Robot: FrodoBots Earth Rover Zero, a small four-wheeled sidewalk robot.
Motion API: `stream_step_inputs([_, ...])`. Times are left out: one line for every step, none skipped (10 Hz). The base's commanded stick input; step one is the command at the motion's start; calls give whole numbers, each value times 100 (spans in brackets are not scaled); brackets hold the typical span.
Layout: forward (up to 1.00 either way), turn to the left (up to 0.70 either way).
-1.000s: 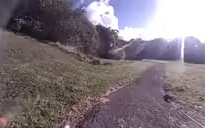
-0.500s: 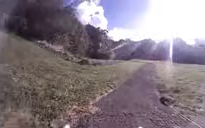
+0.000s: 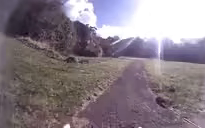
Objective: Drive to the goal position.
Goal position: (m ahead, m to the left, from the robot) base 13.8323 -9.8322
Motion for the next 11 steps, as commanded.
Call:
stream_step_inputs([70, -35])
stream_step_inputs([70, -35])
stream_step_inputs([70, -35])
stream_step_inputs([70, -35])
stream_step_inputs([70, -35])
stream_step_inputs([70, -35])
stream_step_inputs([70, -35])
stream_step_inputs([70, -35])
stream_step_inputs([70, -35])
stream_step_inputs([70, -35])
stream_step_inputs([70, -34])
